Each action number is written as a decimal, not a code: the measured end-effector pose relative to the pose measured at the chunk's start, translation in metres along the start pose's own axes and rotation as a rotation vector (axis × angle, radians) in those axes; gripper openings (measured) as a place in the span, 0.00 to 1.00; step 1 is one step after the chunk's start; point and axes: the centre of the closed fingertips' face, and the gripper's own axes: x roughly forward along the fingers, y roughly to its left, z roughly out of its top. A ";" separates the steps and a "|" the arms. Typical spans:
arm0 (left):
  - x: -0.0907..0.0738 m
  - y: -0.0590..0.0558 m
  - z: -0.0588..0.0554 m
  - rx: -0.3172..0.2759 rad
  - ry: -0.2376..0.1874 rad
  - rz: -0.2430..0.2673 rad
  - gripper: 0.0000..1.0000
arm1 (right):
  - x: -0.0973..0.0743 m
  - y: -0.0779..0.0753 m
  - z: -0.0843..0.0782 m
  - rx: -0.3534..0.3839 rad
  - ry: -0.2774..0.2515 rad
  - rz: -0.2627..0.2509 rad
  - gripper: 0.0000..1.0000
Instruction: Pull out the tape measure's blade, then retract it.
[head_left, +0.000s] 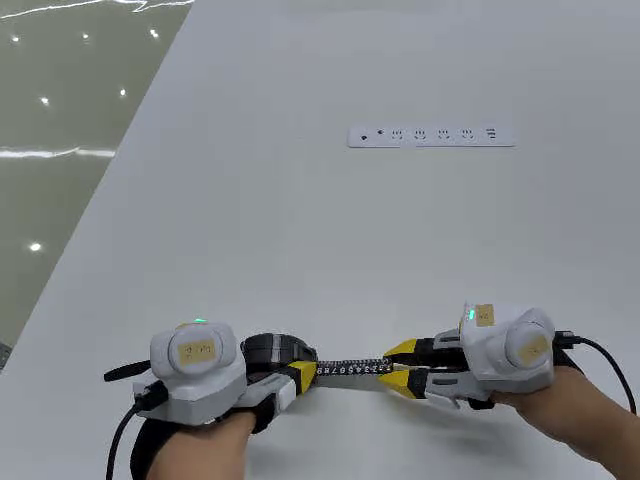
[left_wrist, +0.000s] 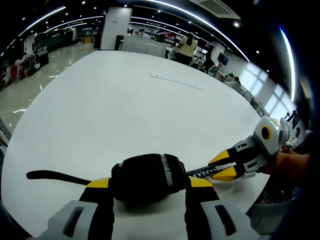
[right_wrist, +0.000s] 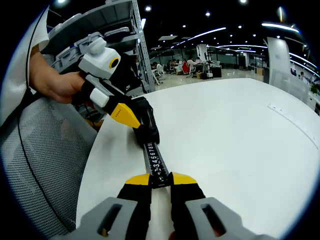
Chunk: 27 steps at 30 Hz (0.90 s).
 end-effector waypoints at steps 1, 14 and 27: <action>0.000 0.001 0.000 -0.006 -0.001 0.000 0.54 | -0.001 0.000 0.001 0.003 -0.006 0.001 0.12; 0.001 0.001 0.001 0.000 -0.011 0.015 0.56 | -0.001 0.008 -0.002 0.007 -0.002 0.016 0.12; 0.003 -0.001 0.000 0.034 -0.021 0.063 0.58 | -0.001 0.010 -0.001 0.019 -0.009 0.015 0.12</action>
